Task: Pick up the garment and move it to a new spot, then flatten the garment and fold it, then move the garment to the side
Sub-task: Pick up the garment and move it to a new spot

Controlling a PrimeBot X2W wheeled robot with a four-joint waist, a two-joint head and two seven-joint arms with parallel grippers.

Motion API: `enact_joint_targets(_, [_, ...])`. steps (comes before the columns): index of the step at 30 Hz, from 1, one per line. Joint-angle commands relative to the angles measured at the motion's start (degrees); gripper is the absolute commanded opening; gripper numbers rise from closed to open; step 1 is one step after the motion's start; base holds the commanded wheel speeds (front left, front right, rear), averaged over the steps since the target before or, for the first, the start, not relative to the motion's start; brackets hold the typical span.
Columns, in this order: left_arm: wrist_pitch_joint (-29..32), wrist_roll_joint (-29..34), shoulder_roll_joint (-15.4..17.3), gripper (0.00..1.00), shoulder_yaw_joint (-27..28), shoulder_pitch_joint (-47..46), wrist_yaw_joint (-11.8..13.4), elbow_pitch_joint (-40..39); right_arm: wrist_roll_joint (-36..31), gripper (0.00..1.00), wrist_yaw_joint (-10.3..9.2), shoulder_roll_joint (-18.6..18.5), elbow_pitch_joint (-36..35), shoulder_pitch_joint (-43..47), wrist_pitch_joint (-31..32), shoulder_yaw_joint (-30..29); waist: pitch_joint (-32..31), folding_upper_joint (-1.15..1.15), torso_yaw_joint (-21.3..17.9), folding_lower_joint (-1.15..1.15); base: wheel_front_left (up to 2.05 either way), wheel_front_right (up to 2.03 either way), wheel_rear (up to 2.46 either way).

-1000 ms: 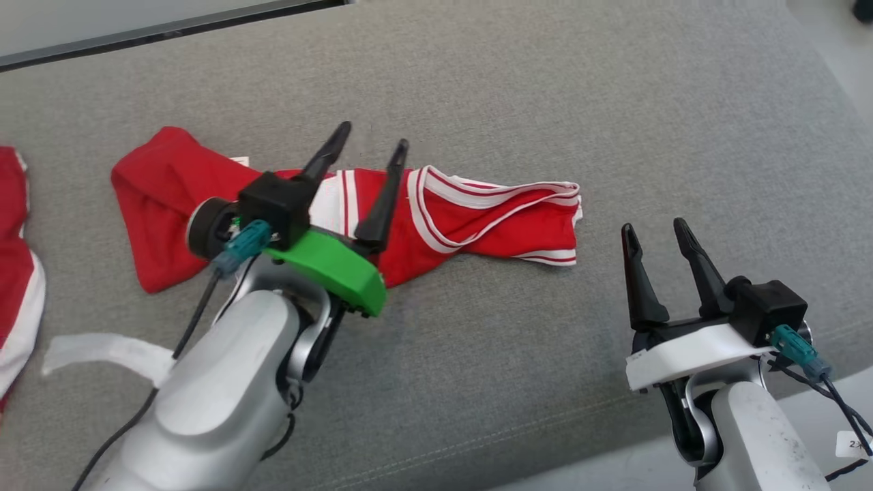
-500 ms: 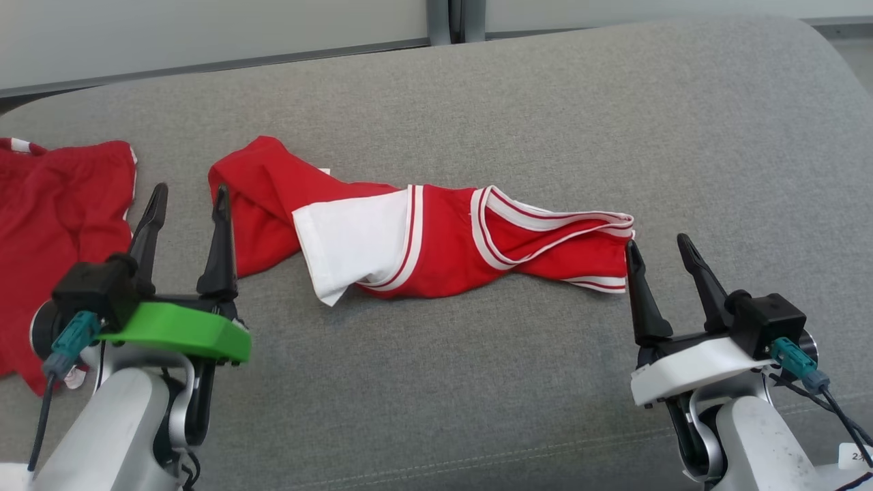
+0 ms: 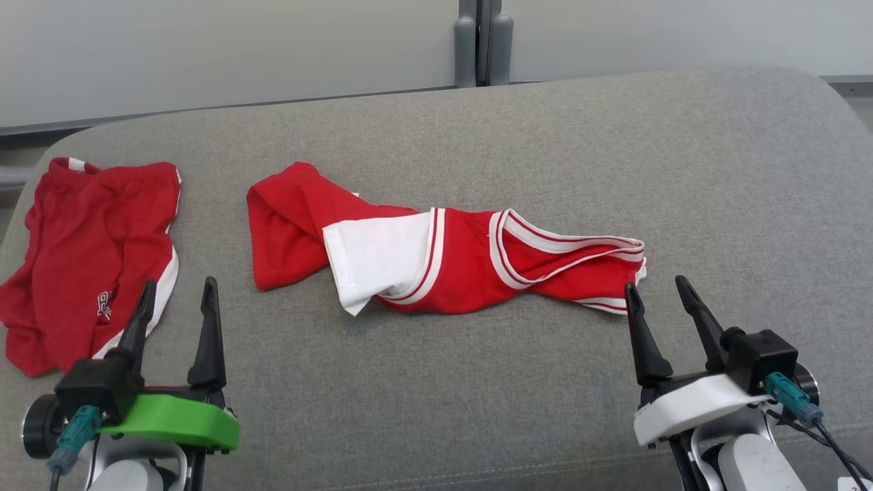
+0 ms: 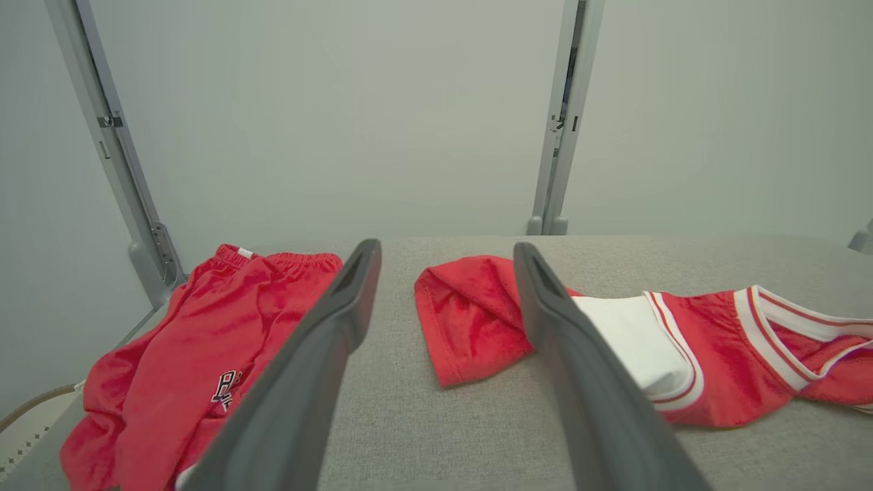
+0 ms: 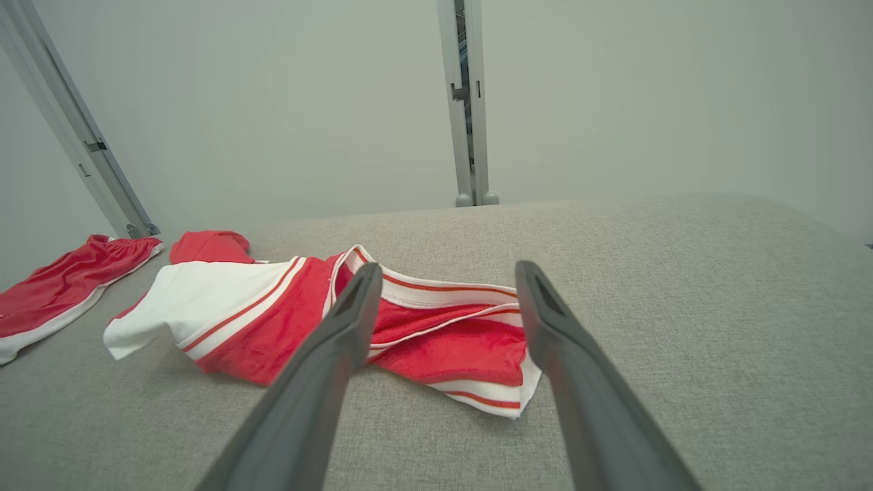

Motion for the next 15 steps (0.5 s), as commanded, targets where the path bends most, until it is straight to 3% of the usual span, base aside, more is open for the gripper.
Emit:
enact_joint_targets(1, [-0.1, 0.6, -0.4, 1.0, 0.6, 1.9, 0.5, -0.3, -0.3, 1.0, 0.0, -0.2, -0.5, 1.5, 0.4, 0.1, -1.3, 0.0, 0.1, 0.0, 0.0, 0.0, 0.0])
enact_joint_targets(15, [0.0, 0.9, -1.2, 1.0, 0.3, 5.4, -0.5, 0.6, -0.8, 1.0, 0.0, -0.2, -4.2, 6.7, 2.6, -0.9, -3.9, 0.0, 0.2, 0.0, 0.0, 0.0, 0.0])
